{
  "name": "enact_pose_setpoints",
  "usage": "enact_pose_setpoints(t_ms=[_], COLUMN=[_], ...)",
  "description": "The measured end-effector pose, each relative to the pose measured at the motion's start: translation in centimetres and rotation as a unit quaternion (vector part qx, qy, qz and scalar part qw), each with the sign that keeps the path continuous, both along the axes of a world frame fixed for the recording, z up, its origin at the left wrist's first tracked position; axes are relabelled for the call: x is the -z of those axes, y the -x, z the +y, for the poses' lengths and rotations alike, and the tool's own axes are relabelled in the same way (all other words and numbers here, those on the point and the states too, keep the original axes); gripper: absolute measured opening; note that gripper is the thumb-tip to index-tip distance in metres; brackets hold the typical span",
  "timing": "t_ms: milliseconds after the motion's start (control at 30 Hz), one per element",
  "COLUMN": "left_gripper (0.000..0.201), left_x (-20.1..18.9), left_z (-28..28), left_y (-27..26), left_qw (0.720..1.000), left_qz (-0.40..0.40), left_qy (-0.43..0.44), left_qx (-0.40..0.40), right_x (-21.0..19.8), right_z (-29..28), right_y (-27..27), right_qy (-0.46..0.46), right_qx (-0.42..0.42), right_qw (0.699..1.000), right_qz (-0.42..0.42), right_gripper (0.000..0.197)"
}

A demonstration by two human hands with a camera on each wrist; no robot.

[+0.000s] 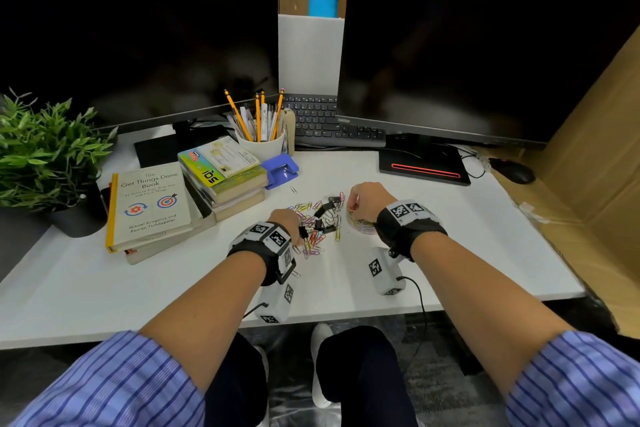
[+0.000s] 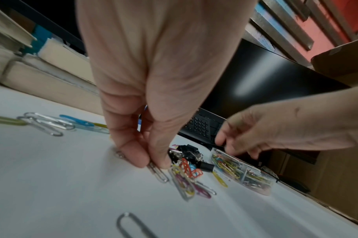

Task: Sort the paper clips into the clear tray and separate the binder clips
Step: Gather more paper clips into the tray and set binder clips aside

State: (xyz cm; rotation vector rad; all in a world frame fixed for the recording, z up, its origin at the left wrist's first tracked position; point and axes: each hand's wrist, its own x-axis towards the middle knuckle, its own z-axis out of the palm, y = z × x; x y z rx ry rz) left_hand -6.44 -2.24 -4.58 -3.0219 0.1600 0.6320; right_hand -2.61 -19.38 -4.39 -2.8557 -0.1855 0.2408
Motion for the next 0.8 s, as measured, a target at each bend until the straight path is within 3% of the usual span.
enact_pose_setpoints(t_ms=[100, 167, 267, 333, 467, 600, 733, 800], left_gripper=[0.047, 0.043, 0.018, 0.025, 0.026, 0.038, 0.061, 0.063], left_x=[0.4, 1.1, 1.4, 1.7, 2.0, 1.5, 1.6, 1.7], left_z=[0.1, 0.4, 1.0, 1.7, 4.1, 5.8, 6.0, 5.6], left_y=[0.1, -0.2, -0.2, 0.0, 0.0, -0.6, -0.5, -0.1], left_qw=[0.999, 0.998, 0.992, 0.985, 0.963, 0.961, 0.982, 0.989], left_qz=[-0.015, -0.012, -0.002, -0.019, -0.085, -0.118, -0.069, -0.057], left_qy=[0.027, 0.054, 0.124, 0.170, 0.249, 0.224, 0.134, 0.088], left_qx=[-0.007, -0.013, -0.011, -0.009, -0.066, -0.108, -0.110, -0.105], right_x=[-0.4, -0.7, 0.1, 0.9, 1.0, 0.1, -0.8, -0.5], right_z=[1.3, 2.6, 4.9, 5.7, 5.1, 4.4, 6.2, 7.5], right_y=[0.2, 0.8, 1.9, 2.2, 2.2, 1.4, 0.5, 0.1], right_qy=[-0.074, -0.105, -0.053, -0.018, 0.020, 0.031, 0.007, 0.022], right_qx=[0.012, -0.027, -0.118, -0.144, -0.146, -0.098, -0.096, -0.106], right_qw=[0.996, 0.994, 0.990, 0.987, 0.987, 0.992, 0.992, 0.989], right_qz=[-0.044, -0.030, 0.055, 0.070, 0.059, 0.075, 0.078, 0.104], right_gripper=[0.021, 0.024, 0.039, 0.043, 0.033, 0.037, 0.055, 0.063])
